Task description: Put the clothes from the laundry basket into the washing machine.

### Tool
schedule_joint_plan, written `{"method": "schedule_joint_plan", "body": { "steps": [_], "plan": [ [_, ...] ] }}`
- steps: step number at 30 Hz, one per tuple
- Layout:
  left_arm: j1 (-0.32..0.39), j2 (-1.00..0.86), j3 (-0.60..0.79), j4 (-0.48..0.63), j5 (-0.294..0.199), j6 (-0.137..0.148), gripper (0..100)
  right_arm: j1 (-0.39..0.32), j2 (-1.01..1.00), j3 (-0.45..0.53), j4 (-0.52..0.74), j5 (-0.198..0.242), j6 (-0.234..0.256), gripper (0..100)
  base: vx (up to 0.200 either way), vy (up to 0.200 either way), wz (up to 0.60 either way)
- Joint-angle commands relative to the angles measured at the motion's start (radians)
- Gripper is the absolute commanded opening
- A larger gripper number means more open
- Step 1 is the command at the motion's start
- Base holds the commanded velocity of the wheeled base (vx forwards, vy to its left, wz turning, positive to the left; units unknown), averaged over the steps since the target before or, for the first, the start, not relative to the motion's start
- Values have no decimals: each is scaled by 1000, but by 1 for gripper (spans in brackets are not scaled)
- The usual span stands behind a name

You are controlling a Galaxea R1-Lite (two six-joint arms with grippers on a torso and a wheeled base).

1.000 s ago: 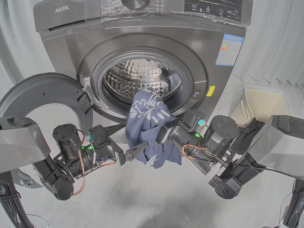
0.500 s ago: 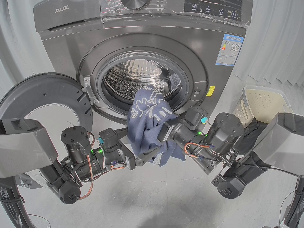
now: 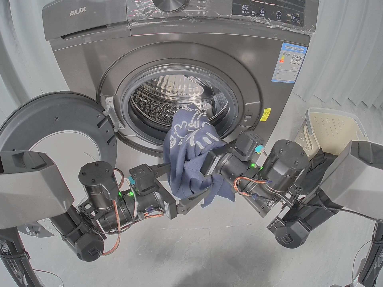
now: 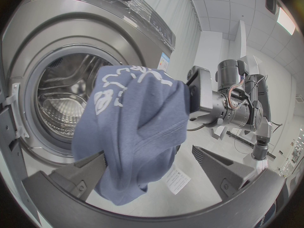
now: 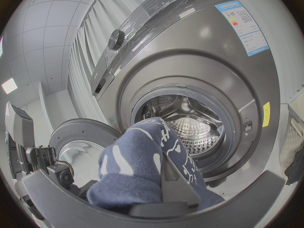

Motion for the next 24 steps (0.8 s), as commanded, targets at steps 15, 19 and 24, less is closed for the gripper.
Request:
{"method": "schedule_joint_plan", "body": {
  "steps": [15,19,24],
  "plan": [
    [-37,221,-238,-4,116,-28,100,56,-1,12,0,-21,8,0,0,0,0],
    [-34,247,-298,-4,168,-57,100,63,-2,17,-2,-27,12,0,0,0,0],
    [-15,249,-324,-4,223,-74,100,65,-2,17,-2,-30,14,0,0,0,0]
  ]
}}
